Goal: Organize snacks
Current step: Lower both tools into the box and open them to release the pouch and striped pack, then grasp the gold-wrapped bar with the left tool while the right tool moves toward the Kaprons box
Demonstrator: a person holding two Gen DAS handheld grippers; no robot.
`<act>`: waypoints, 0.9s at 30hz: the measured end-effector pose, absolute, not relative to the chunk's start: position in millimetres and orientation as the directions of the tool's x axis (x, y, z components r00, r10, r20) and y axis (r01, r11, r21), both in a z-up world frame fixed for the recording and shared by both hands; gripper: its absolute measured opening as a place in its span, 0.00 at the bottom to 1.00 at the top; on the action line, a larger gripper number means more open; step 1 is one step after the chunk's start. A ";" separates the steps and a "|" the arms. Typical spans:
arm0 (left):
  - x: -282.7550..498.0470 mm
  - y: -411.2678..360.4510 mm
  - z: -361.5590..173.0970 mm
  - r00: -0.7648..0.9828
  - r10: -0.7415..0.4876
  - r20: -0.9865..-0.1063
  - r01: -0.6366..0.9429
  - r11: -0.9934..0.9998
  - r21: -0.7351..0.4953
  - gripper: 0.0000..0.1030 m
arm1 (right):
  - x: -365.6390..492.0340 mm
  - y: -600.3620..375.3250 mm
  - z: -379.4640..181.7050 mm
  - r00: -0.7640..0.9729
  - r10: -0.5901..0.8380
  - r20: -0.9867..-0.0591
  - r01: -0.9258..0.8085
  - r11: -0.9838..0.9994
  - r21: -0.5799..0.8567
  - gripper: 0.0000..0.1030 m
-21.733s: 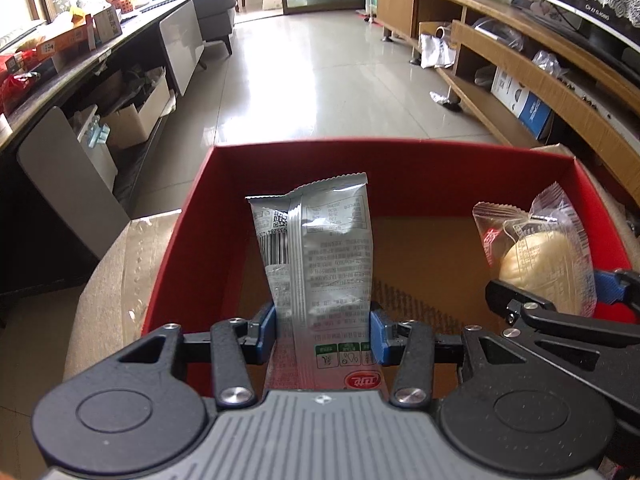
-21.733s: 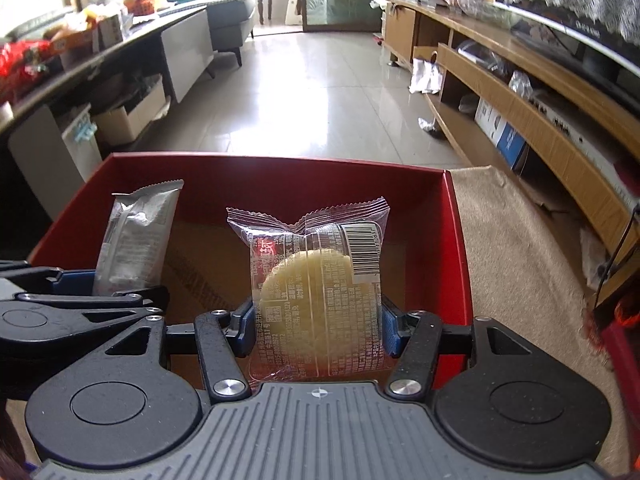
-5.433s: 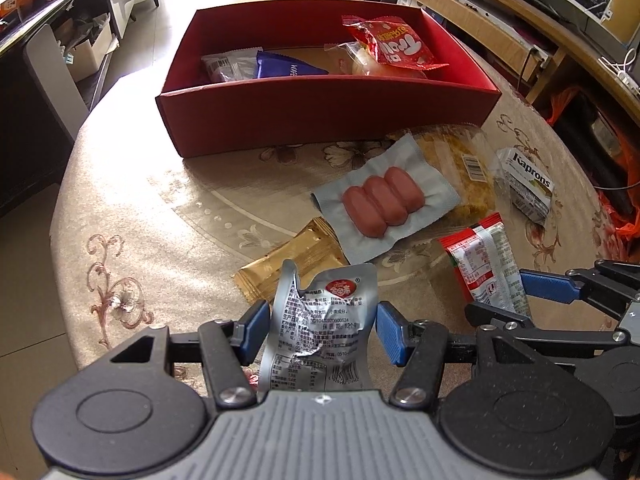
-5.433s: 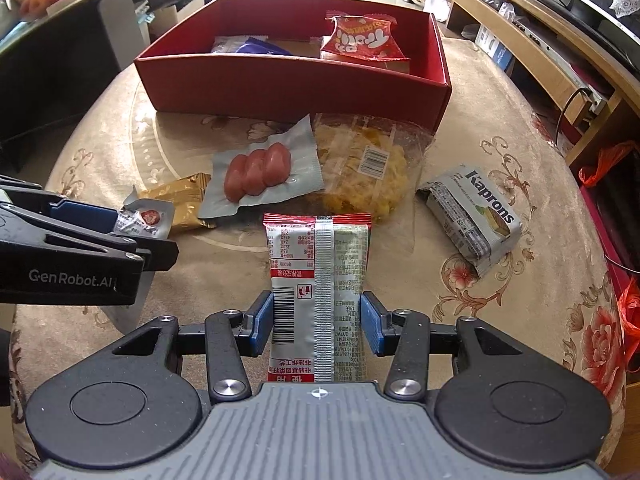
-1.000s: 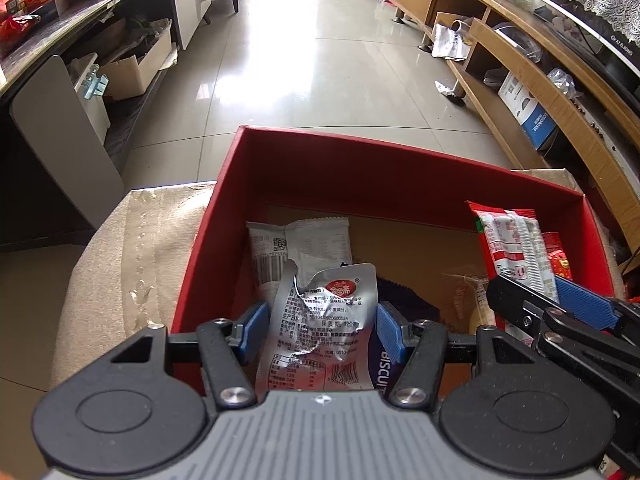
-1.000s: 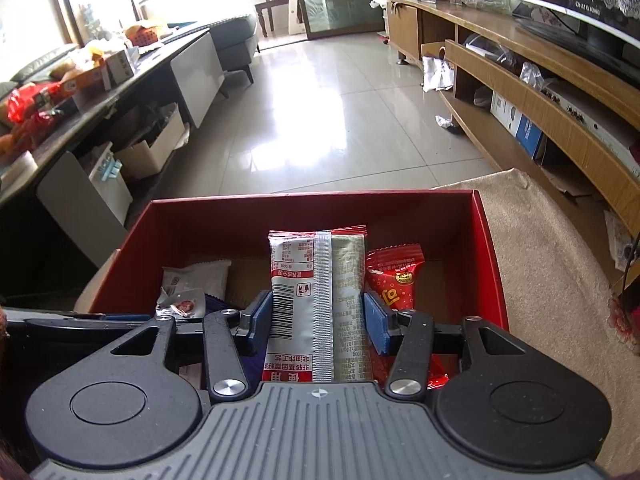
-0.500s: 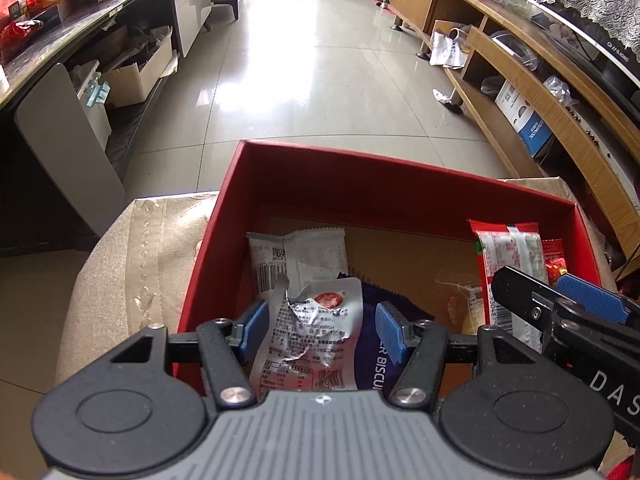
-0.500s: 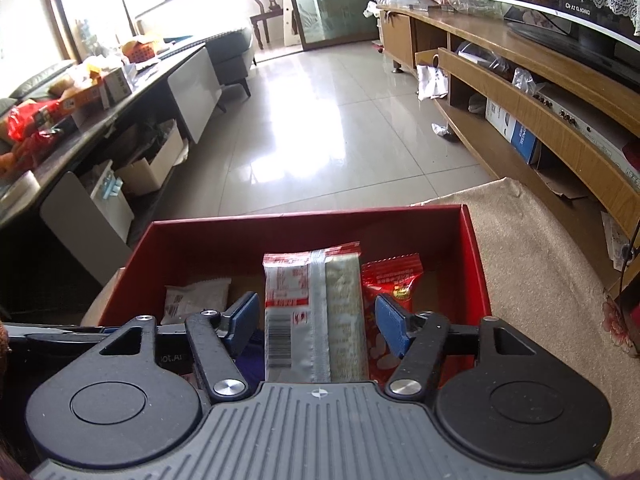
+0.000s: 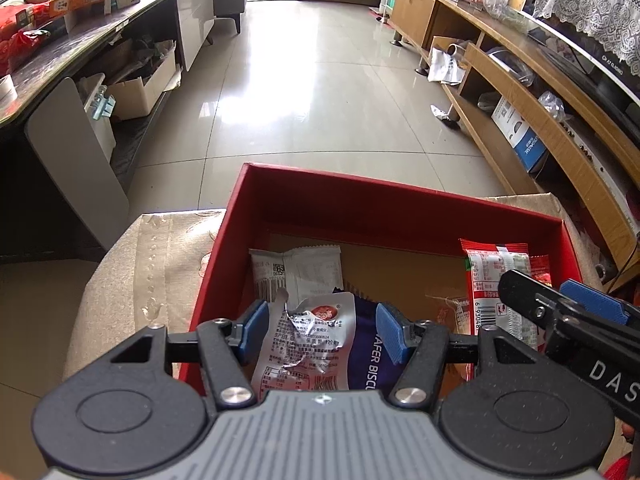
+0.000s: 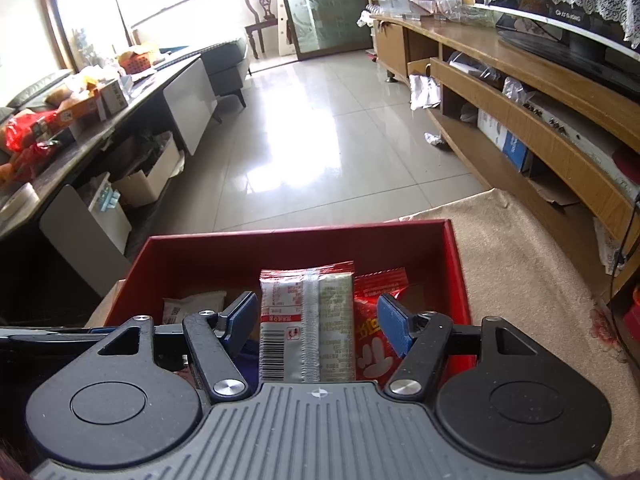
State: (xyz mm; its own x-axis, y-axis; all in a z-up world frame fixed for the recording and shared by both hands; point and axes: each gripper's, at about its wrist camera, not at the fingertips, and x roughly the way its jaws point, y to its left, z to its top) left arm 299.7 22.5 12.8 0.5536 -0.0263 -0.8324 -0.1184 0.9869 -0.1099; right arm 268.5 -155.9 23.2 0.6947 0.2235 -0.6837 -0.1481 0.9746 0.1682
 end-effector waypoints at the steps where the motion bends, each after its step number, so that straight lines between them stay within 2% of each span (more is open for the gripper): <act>1: 299.0 22.5 13.7 0.555 -0.030 -0.832 -0.117 0.987 -0.113 0.53 | 268.3 -157.6 24.2 0.697 0.220 -0.683 -0.145 0.975 0.166 0.71; 10: 285.2 17.3 27.0 0.578 -0.056 -0.814 -0.094 0.987 -0.134 0.53 | 257.5 -164.5 34.0 0.710 0.202 -0.675 -0.124 0.979 0.163 0.72; 18: 270.1 13.5 38.1 0.594 -0.078 -0.801 -0.059 0.988 -0.140 0.57 | 245.2 -173.4 42.2 0.711 0.180 -0.679 -0.104 0.983 0.152 0.73; 27: 242.0 -2.4 41.4 0.577 -0.152 -0.803 0.039 0.987 -0.159 0.57 | 213.6 -198.0 37.6 0.689 0.123 -0.714 -0.070 0.992 0.103 0.74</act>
State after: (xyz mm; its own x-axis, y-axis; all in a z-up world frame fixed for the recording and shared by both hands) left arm 242.0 -2.4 41.4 0.5768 -0.1522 -0.8026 0.0392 0.9865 -0.1589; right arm 213.6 -198.0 37.6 0.6892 0.1226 -0.7141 -0.0703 0.9922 0.1026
